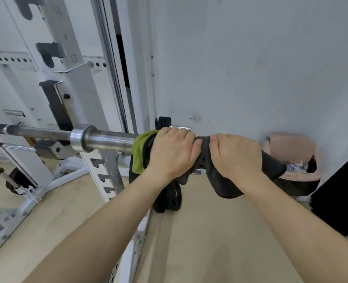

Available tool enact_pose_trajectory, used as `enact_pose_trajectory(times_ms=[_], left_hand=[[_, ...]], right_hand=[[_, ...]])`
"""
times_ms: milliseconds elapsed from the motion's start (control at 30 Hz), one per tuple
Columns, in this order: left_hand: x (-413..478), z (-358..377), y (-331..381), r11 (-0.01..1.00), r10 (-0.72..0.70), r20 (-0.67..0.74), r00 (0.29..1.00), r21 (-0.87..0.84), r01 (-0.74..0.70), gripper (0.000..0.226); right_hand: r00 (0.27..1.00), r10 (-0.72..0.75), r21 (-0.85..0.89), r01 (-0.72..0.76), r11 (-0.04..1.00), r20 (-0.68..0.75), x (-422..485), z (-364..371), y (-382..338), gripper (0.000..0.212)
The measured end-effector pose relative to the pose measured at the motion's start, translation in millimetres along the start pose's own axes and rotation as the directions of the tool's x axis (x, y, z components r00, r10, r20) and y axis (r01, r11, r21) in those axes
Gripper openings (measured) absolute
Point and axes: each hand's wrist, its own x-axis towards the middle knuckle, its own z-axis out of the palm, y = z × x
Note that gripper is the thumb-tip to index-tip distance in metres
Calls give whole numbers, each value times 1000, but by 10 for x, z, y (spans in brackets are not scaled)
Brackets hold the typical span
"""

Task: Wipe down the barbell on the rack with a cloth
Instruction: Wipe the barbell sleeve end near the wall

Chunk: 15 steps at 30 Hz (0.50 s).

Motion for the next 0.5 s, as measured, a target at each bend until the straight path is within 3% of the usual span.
enact_pose_trajectory(times_ms=[67,267,500], left_hand=[[-82,-25,-205,1000,12,26,1000,22,-13,43],[-419,-164,-1274,976,-158,102,982,166,140,44],[-251,-167,-1573,989,-105,288,952,126,70,60]], right_hand=[[1000,-14,30,13,999,6,67,-20,-199,51],[994,-111,127,113,985,-24,293,-71,-1193,49],[978,-181,142,194,971,-101,316,104,-1555,48]])
